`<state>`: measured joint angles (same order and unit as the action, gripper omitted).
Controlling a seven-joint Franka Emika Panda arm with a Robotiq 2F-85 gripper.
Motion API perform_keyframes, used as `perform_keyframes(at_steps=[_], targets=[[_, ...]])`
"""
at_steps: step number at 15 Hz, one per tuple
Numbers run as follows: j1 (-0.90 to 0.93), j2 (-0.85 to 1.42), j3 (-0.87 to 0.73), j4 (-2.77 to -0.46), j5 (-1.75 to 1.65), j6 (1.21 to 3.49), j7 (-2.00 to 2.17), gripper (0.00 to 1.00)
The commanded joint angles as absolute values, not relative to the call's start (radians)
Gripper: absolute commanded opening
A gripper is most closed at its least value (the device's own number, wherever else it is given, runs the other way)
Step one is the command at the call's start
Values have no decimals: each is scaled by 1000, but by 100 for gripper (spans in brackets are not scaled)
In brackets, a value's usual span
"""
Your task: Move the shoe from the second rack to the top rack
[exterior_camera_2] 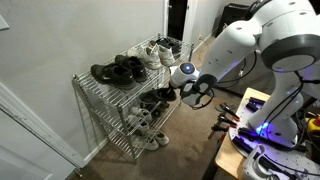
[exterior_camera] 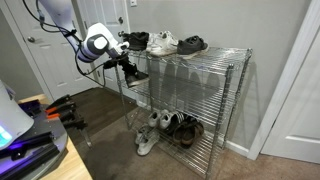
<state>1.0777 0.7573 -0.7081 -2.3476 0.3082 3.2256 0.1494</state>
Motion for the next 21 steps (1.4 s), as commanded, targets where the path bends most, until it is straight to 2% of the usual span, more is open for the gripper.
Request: perform_keyframes(at_steps=[1, 8, 21], targets=[[1282, 726, -929, -2468, 287, 3119, 202, 6], [1539, 732, -1219, -2586, 190, 2850, 309, 6], [1576, 851, -1447, -2667, 283, 2734, 655, 6]])
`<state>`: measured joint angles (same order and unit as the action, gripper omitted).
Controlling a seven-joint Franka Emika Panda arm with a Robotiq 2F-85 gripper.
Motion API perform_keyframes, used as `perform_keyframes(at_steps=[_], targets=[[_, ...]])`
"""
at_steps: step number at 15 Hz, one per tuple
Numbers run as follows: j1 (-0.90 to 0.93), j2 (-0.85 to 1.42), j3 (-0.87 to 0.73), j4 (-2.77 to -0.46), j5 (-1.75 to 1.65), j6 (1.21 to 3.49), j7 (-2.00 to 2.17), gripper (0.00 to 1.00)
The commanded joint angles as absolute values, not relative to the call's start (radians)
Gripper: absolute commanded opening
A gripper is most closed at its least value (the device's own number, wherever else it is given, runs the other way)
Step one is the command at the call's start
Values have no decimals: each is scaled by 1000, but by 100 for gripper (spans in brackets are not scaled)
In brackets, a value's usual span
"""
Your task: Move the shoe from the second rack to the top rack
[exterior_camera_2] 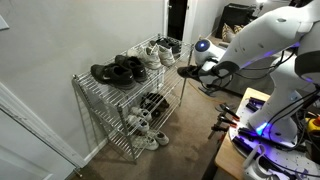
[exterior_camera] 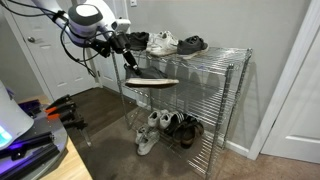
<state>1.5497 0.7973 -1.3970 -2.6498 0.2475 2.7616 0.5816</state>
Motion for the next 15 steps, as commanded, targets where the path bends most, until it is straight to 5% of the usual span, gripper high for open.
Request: perform_keyframes(at_steps=[1, 15], targets=[[1573, 856, -1457, -2669, 290, 2723, 675, 6], [1684, 847, -1655, -2747, 447, 2962, 782, 5]])
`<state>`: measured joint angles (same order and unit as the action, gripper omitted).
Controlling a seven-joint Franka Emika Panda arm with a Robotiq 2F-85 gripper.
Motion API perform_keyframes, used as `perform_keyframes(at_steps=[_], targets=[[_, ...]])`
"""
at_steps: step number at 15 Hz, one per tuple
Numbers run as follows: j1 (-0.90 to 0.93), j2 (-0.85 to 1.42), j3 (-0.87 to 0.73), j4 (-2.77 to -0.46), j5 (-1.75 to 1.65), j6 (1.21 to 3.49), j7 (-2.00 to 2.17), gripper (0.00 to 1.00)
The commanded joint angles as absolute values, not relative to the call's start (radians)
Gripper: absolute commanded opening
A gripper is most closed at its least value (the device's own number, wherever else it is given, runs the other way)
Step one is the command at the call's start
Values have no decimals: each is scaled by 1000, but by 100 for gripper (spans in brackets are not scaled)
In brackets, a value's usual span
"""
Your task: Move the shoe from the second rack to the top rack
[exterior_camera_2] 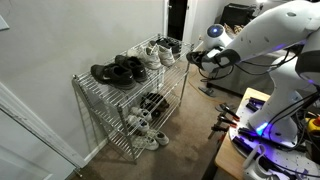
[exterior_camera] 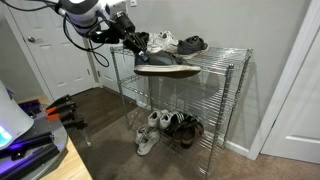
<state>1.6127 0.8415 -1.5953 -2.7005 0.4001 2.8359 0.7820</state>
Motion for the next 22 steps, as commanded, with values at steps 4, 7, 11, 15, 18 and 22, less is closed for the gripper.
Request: perform_keyframes(at_steps=[4, 7, 11, 15, 18, 22], targets=[[1707, 866, -1653, -2740, 506, 3021, 812, 6], [1709, 876, -1654, -2732, 510, 2961, 811, 6], [1720, 960, -1682, -2739, 479, 2836, 819, 6], [1727, 1064, -1717, -2747, 465, 2718, 838, 6], [1724, 1104, -1719, -2740, 471, 2703, 834, 6], [1720, 1106, -1684, -2710, 500, 2791, 851, 6]])
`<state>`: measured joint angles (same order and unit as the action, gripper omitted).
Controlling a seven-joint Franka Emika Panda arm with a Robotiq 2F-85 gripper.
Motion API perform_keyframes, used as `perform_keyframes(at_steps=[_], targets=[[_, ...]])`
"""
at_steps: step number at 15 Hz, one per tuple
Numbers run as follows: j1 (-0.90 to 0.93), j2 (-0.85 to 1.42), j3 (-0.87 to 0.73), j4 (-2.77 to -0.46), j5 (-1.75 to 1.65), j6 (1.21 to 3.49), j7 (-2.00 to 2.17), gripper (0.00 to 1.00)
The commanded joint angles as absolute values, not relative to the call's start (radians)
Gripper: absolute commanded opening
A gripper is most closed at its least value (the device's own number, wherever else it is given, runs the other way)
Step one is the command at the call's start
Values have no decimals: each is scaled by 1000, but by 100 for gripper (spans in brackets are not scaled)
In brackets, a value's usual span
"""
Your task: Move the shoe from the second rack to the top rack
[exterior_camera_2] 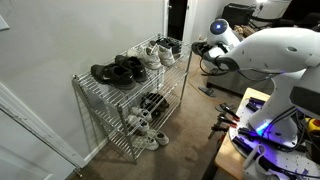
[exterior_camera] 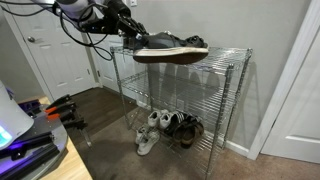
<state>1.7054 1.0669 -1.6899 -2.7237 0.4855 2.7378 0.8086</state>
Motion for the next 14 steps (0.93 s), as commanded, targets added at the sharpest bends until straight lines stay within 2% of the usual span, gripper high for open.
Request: perform_keyframes(at_steps=[1, 14], targets=[[1711, 1107, -1671, -2692, 502, 2819, 865, 6], [1636, 1042, -1521, -2659, 533, 3100, 995, 6]])
